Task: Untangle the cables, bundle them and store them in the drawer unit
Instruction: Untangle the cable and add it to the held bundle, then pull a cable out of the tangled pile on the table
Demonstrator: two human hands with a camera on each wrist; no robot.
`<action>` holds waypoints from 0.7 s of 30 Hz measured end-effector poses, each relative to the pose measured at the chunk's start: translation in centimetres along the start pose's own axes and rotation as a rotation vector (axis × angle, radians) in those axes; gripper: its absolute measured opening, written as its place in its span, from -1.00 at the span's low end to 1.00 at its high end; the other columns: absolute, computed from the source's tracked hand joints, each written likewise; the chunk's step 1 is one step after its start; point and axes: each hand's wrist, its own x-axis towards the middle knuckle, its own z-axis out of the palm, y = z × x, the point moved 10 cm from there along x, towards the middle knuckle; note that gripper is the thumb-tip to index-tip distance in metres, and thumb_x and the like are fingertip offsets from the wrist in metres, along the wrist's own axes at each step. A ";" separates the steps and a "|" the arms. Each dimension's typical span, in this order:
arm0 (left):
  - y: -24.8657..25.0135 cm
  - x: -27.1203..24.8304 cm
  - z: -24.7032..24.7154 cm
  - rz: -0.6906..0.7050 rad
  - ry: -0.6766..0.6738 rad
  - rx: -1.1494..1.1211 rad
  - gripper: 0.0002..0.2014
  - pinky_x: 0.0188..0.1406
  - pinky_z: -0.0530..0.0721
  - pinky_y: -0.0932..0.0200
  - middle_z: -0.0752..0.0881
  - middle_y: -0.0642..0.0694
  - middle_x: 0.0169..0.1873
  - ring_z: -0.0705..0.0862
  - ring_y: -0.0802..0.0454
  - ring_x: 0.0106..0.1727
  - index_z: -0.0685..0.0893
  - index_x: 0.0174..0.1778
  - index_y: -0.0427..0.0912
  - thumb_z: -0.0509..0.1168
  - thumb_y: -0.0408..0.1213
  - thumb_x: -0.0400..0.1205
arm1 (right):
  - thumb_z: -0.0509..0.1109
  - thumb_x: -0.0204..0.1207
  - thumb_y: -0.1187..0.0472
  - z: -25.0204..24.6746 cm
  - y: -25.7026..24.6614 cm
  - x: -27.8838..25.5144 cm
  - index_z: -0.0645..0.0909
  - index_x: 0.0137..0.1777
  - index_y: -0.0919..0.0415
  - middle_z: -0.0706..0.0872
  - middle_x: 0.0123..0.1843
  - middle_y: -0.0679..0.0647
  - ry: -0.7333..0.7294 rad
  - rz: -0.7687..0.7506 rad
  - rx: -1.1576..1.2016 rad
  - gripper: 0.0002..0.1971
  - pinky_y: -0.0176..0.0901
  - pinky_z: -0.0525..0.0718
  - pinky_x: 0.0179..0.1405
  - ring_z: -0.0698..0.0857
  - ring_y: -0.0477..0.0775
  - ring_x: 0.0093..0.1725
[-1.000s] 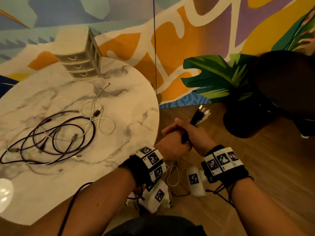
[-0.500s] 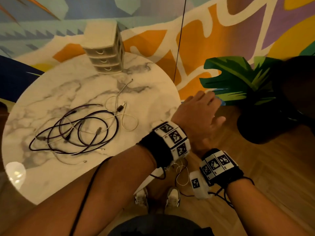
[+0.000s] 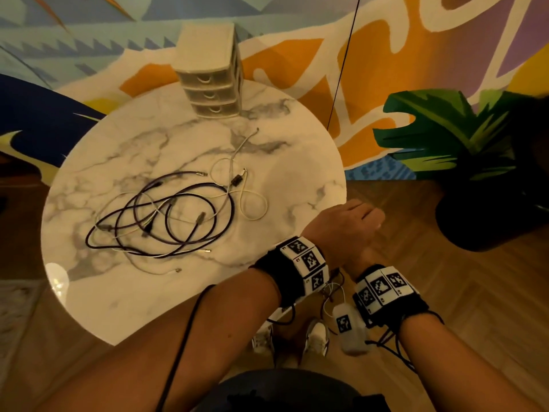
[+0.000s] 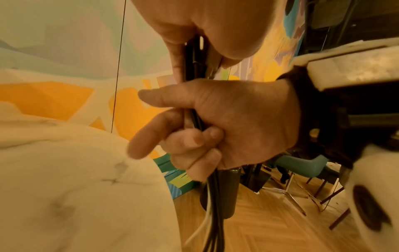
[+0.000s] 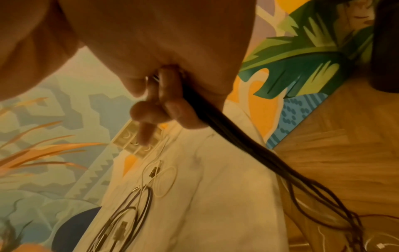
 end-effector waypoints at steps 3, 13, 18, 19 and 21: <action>-1.9 -0.7 0.5 -0.147 -0.093 -0.033 -0.78 -0.45 0.59 0.13 0.69 -0.16 -0.26 0.65 -0.09 -0.20 0.64 -0.09 -0.29 0.14 -0.26 0.58 | 0.09 0.62 0.57 1.4 -0.8 -0.7 0.30 0.39 0.68 0.38 0.45 0.56 -0.048 0.028 0.110 -0.65 -0.44 0.40 0.17 0.34 0.45 0.48; -6.1 -3.4 -0.9 -0.430 -0.073 -0.071 -0.64 0.18 0.58 -0.07 0.66 -0.21 0.19 0.54 -0.13 0.25 0.50 0.35 -0.28 0.18 -0.21 0.67 | 0.70 0.13 0.29 2.4 -2.8 -0.9 0.46 0.16 0.44 0.70 -0.30 0.10 -0.018 -0.040 0.406 -0.35 -0.57 0.58 -0.40 0.68 -0.34 -0.38; -7.0 -4.9 -0.5 -0.443 -0.108 -0.091 -0.61 0.12 0.57 -0.02 0.62 -0.15 0.23 0.49 -0.09 0.26 0.42 0.43 -0.20 0.15 -0.20 0.67 | 0.22 0.58 0.54 3.1 -4.5 -0.8 0.41 0.28 0.65 0.49 0.04 0.23 0.032 -0.179 0.025 -0.70 -0.38 0.52 -0.09 0.49 0.04 -0.02; -7.1 -5.1 -0.4 -0.435 -0.132 -0.081 -0.58 0.08 0.57 -0.02 0.63 -0.14 0.20 0.49 -0.09 0.22 0.38 0.47 -0.17 0.13 -0.21 0.68 | 0.25 0.58 0.50 3.4 -4.8 -0.9 0.45 0.27 0.62 0.53 0.06 0.30 0.027 -0.197 -0.078 -0.71 -0.25 0.53 0.01 0.49 0.12 0.03; -7.3 -5.3 -0.2 -0.411 -0.177 -0.058 -0.61 0.05 0.58 -0.06 0.64 -0.15 0.16 0.50 -0.10 0.19 0.41 0.45 -0.15 0.12 -0.22 0.68 | 0.27 0.58 0.48 4.4 -4.7 -1.1 0.45 0.29 0.58 0.56 0.19 0.42 -0.028 -0.197 -0.177 -0.69 -0.07 0.50 0.21 0.50 0.25 0.13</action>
